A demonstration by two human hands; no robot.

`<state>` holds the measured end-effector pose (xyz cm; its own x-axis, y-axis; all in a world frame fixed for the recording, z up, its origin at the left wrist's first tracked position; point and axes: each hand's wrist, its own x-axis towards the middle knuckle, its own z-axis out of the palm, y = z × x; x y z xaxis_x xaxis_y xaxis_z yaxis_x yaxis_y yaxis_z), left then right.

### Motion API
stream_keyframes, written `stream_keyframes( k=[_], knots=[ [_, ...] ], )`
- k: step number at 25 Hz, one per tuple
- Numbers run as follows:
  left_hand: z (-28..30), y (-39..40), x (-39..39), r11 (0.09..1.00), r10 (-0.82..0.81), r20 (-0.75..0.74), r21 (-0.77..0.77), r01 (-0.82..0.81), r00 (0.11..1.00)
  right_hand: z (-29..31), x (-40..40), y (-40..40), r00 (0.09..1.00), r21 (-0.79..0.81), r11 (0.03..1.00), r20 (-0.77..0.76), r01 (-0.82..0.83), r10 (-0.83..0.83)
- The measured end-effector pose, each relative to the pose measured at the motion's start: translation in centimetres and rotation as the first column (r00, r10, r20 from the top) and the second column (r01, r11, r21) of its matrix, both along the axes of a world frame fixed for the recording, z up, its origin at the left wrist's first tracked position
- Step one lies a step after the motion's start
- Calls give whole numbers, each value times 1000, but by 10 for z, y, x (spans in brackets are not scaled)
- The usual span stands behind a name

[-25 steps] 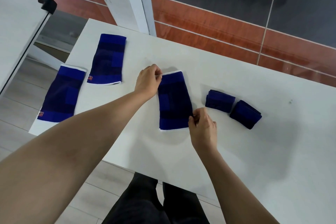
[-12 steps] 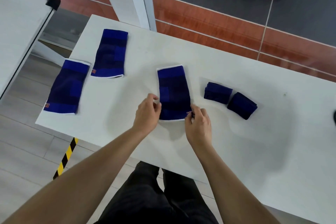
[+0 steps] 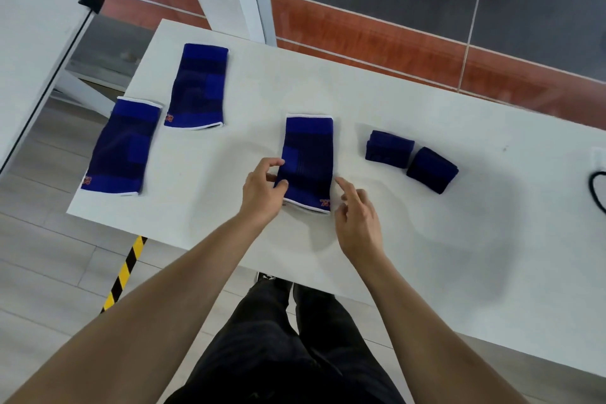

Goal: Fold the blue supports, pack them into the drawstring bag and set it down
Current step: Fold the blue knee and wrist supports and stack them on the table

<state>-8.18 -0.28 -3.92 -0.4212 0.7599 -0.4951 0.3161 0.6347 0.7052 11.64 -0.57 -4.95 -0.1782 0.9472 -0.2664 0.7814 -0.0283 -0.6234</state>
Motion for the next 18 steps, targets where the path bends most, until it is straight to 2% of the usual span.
stream_keyframes(
  k=[2,4,7,9,11,12,14,15,18],
  knots=[
    [2,-3,-6,996,78,152,-47,-72,985,-4,9,-1,983,122,986,160,-110,90],
    [3,-6,-9,983,156,286,-137,-121,945,-7,13,1,965,182,965,216,-191,150],
    [12,-13,-8,969,217,409,-200,-144,887,-12,12,6,967,269,931,133,-246,218],
    [15,-21,-14,974,203,445,-186,-131,872,-15,11,5,965,319,911,74,-262,252],
    [10,-35,-27,998,-6,364,-57,29,932,-15,9,0,968,294,925,4,-241,251],
    [8,-40,-33,986,-161,260,5,165,952,-14,9,-3,971,248,943,-39,-221,237],
    [1,-49,-37,916,-401,72,49,399,913,-10,8,-5,977,127,974,-85,-185,197],
    [-1,-50,-36,902,-431,37,48,429,902,-8,7,-4,979,70,982,-94,-175,181],
    [0,-47,-25,951,-308,68,35,306,949,2,3,2,988,-78,991,-120,-105,95]
  ],
)
